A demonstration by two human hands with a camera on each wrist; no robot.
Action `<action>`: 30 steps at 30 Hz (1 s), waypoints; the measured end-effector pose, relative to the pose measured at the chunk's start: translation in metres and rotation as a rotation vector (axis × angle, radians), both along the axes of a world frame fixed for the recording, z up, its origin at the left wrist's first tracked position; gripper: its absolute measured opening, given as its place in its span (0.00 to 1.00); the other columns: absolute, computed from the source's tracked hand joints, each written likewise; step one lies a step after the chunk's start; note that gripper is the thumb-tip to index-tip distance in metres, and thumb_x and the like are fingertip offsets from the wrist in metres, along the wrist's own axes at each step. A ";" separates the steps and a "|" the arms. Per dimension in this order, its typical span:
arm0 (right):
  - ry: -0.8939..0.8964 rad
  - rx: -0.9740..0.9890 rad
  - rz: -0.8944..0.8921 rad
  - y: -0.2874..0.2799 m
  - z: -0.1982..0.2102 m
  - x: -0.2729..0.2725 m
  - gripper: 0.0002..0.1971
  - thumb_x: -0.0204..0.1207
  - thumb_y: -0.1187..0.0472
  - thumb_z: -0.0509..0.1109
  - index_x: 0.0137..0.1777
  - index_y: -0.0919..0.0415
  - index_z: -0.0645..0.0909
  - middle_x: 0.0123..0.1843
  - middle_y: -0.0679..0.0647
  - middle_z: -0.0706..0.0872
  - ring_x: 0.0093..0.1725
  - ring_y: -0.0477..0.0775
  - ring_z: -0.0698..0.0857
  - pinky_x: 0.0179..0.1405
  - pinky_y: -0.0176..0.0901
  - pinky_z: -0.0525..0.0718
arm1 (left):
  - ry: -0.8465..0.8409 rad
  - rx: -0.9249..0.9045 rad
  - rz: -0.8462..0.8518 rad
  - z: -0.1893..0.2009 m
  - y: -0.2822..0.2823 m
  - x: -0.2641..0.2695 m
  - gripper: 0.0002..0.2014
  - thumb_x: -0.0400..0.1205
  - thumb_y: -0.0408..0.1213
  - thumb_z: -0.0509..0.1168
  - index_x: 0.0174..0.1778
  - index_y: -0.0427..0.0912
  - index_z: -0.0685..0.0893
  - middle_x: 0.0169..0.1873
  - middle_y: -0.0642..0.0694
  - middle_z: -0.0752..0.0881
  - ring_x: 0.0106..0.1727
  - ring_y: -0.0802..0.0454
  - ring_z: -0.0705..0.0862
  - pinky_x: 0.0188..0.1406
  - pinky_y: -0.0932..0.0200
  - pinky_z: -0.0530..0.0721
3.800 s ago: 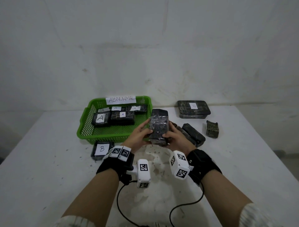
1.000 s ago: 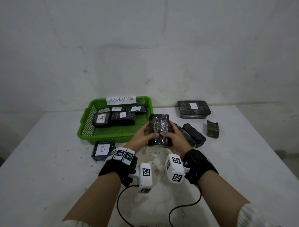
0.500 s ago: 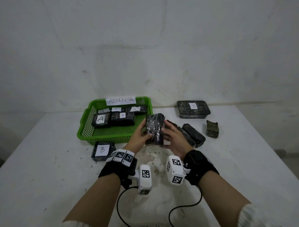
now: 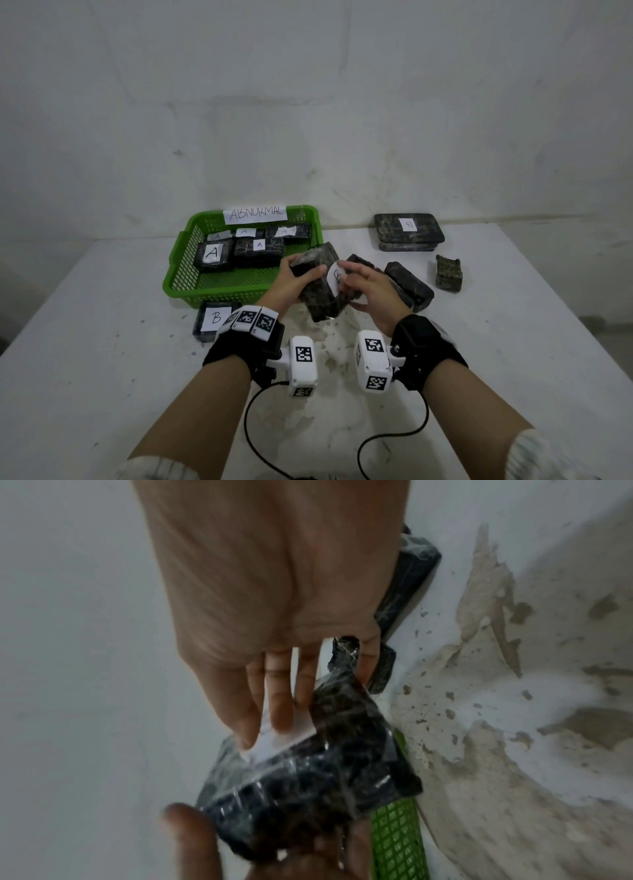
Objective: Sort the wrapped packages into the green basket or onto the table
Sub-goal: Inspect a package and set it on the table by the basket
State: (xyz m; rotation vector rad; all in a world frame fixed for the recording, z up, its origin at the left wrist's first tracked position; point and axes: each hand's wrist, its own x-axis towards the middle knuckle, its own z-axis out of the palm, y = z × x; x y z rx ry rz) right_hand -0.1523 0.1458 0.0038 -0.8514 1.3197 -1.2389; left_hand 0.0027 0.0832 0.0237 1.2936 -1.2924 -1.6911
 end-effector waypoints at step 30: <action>-0.175 -0.052 -0.051 -0.004 0.001 0.010 0.16 0.79 0.58 0.71 0.65 0.56 0.82 0.55 0.53 0.89 0.51 0.51 0.87 0.44 0.45 0.83 | 0.144 -0.022 -0.132 0.003 0.012 -0.003 0.29 0.79 0.31 0.66 0.75 0.50 0.65 0.56 0.49 0.82 0.57 0.50 0.83 0.61 0.52 0.81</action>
